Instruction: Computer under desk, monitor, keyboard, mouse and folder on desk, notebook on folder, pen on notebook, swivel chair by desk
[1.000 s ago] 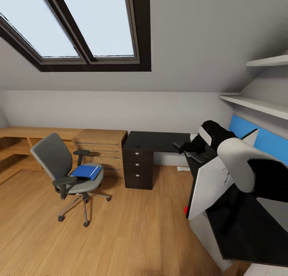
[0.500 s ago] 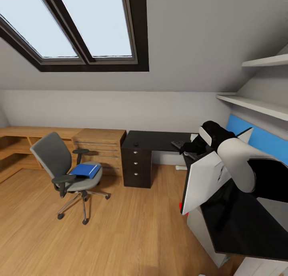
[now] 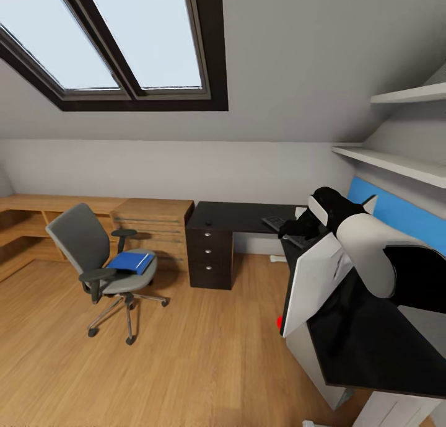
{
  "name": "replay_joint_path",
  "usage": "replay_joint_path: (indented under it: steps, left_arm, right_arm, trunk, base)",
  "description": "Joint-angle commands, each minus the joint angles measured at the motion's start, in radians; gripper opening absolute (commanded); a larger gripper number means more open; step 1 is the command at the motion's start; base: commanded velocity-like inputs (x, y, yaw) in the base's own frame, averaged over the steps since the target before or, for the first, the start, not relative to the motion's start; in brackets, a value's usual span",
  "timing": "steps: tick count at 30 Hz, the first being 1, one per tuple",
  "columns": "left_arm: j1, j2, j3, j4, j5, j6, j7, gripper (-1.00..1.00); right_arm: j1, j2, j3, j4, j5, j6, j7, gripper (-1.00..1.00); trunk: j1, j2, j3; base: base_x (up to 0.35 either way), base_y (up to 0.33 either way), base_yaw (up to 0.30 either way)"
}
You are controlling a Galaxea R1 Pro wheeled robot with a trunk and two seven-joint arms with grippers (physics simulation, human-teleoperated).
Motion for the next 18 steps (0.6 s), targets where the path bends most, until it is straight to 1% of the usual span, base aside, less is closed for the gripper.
replay_joint_path:
  steps: [1,14,18]
  left_arm:
    - [0.0,0.0,0.004,-0.002,-0.005,0.0,0.001,1.0]
    - [0.0,0.0,0.004,-0.003,-0.005,-0.002,0.001,1.0]
    - [0.0,0.0,0.004,-0.002,-0.005,-0.001,0.001,1.0]
  right_arm:
    - [0.0,0.0,0.002,-0.001,0.005,0.004,0.007,1.0]
    - [0.0,0.002,0.004,-0.004,0.004,0.002,0.007,1.0]
    - [0.0,0.001,0.005,-0.018,0.005,-0.012,0.007,1.0]
  trunk:
    - [0.001,-0.001,-0.001]
    - [0.001,-0.001,-0.001]
    - [0.001,-0.001,-0.001]
  base:
    - [-0.014,-0.015,0.0]
    - [-0.002,-0.002,0.0]
    - [0.0,0.0,0.0]
